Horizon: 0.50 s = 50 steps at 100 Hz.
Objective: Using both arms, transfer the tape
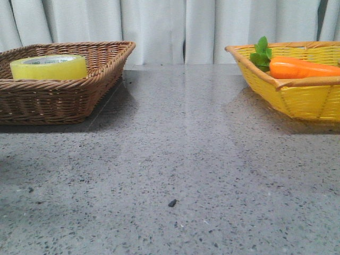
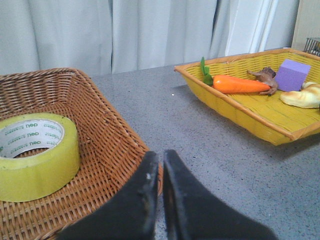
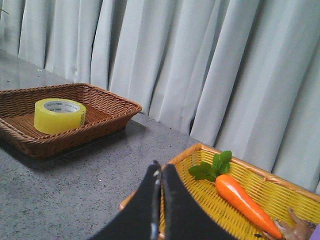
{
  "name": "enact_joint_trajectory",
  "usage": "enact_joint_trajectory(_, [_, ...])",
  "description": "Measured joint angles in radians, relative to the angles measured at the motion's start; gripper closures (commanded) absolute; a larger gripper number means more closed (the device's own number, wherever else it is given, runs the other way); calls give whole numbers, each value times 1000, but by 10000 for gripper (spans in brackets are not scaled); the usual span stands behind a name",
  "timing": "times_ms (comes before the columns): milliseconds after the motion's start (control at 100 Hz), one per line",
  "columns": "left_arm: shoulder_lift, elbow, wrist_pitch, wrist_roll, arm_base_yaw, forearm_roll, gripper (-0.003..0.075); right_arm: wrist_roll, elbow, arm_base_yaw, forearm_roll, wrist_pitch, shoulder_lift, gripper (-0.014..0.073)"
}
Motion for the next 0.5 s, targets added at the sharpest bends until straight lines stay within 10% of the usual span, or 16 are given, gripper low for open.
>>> enact_joint_trajectory(500, [-136,152,-77,31,-12,130,741,0,0,0,0,0,-1,660])
